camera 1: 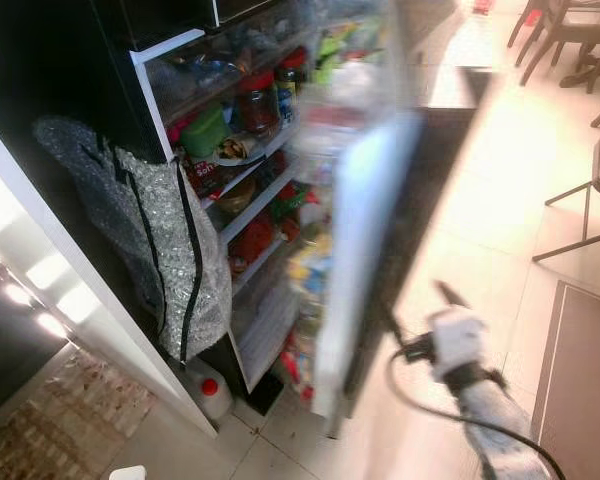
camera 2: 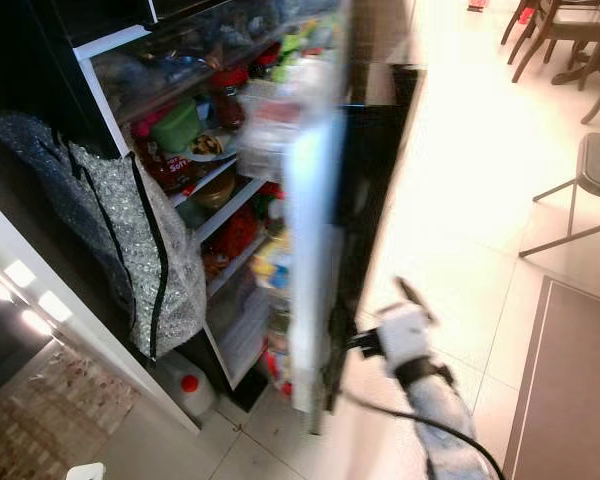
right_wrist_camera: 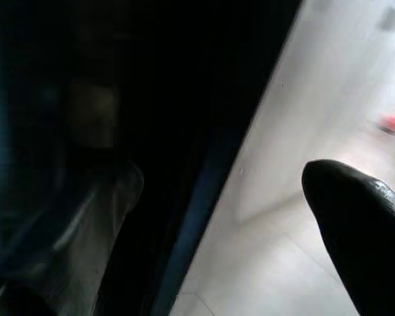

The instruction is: Restocking fridge

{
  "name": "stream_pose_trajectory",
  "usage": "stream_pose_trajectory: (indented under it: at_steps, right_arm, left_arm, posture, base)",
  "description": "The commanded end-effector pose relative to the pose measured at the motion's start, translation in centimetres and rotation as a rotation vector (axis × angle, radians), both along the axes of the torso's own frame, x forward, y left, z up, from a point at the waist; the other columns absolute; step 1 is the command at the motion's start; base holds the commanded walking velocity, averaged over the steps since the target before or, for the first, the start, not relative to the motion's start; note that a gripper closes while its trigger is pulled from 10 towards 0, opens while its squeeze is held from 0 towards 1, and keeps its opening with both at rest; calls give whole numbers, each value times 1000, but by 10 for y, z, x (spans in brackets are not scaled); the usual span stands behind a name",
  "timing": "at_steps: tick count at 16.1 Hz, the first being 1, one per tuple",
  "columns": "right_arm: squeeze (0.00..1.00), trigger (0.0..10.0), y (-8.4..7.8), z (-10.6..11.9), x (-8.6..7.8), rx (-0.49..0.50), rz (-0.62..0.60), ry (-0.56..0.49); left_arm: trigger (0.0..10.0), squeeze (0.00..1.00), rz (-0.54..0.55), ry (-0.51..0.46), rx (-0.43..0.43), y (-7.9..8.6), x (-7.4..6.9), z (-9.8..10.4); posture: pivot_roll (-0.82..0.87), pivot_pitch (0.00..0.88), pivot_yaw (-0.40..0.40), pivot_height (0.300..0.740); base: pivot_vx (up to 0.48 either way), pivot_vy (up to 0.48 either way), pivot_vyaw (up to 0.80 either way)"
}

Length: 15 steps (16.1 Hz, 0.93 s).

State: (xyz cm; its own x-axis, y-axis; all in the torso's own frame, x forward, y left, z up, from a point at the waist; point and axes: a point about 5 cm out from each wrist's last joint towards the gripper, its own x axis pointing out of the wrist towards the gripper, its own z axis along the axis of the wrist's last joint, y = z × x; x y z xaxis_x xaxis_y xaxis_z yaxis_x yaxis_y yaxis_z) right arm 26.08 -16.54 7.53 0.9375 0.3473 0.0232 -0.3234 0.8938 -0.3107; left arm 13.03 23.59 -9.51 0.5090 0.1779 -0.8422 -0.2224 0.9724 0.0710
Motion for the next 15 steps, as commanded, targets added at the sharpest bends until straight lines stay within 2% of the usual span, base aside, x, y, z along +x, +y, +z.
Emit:
stream_pose_trajectory:
  at_steps: [1, 4, 6, 9, 12, 15]
  right_arm:
    - [0, 10000, 27, 11, 0, -18, 156, -36]
    - [0, 10000, 53, 13, -4, 4, 314, 14]
    - [0, 10000, 61, 13, -4, 18, 351, 29]
    - [0, 10000, 85, 21, 2, 84, 444, 35]
    - [0, 10000, 96, 25, 3, 100, 494, 43]
    - [0, 10000, 93, 24, 9, 101, 468, 47]
  left_arm:
    - [10000, 0, 2, 17, 2, 1, -5, -2]
    - [10000, 0, 2, 10, 3, 1, -3, -1]
    - [10000, 0, 1, 9, 2, 1, -3, -1]
    - [10000, 0, 1, 3, -1, 1, -1, 0]
    - [10000, 0, 6, -2, -5, 1, -1, 0]
    - [10000, 0, 9, -2, -6, 1, -1, 0]
  posture:
    - [-159, 18, 46, 740]
    - [-159, 10, 50, 740]
    - [-160, 6, 55, 740]
    - [-157, 0, 56, 740]
    - [-148, 0, 53, 740]
    - [-148, 0, 53, 740]
  base:
    - [0, 0, 0]
    - [0, 0, 0]
    - [0, 0, 0]
    - [0, 0, 0]
    - [0, 0, 0]
    - [0, 0, 0]
